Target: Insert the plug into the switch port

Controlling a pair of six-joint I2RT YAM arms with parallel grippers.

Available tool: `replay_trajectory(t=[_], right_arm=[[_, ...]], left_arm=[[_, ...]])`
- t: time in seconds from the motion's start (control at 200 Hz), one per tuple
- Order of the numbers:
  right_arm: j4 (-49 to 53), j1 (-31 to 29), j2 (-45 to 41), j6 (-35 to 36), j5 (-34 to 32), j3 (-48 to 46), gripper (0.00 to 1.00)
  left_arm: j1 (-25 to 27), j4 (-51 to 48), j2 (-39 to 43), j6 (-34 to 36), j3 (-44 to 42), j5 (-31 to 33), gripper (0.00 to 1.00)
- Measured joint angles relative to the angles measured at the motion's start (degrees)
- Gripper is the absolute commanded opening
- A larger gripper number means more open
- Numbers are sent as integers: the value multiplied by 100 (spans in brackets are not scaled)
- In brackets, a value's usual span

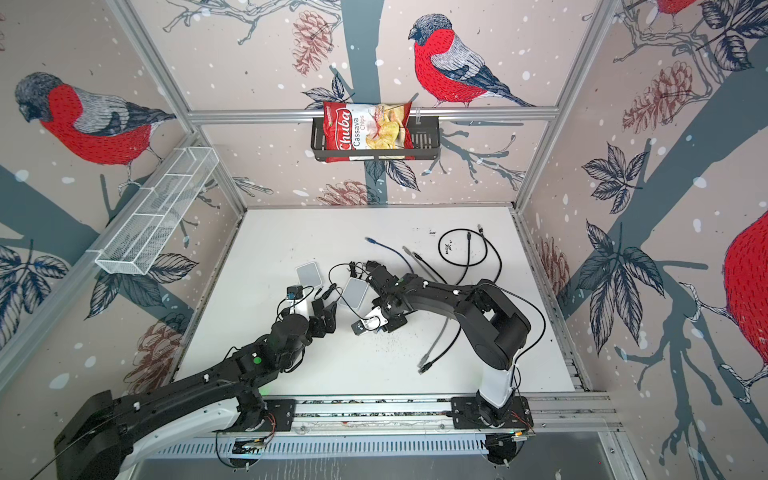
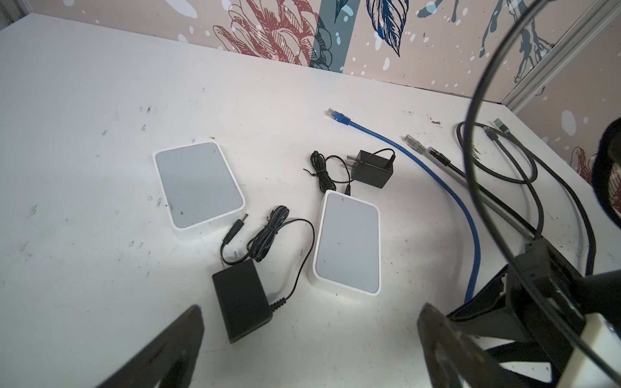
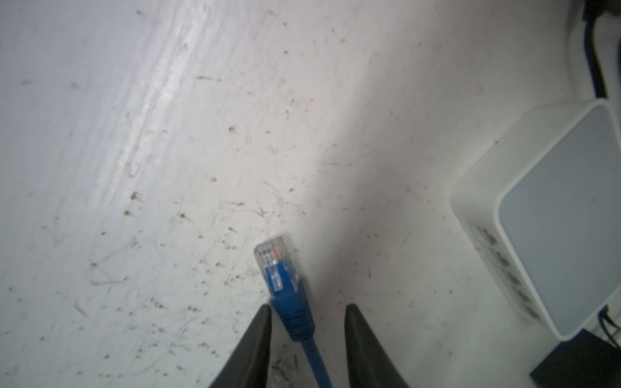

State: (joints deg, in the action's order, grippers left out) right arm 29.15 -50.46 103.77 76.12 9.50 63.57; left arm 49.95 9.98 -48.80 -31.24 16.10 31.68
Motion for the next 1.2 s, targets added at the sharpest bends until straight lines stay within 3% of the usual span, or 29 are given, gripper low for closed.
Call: replay_trajectory(t=[0.445,0.605,0.82,0.996,1.201], right_arm=[[120,-39,234,-214,66,234,9],[264,166,339,-614,400,623,8],[-42,492,367,-1904,721,778,3],[-868,680,245,-2911,739,365,2],[-1978,776,76,-3884,264,-151,3]], left_arm=[[-13,4,-4,22,-22,11,98],[-57,-7,-79,24,-7,87,98],[-284,-44,-422,20,271,98,98],[-787,-92,-946,-24,603,-240,96],[-1294,-205,-1878,-26,1119,-907,95]])
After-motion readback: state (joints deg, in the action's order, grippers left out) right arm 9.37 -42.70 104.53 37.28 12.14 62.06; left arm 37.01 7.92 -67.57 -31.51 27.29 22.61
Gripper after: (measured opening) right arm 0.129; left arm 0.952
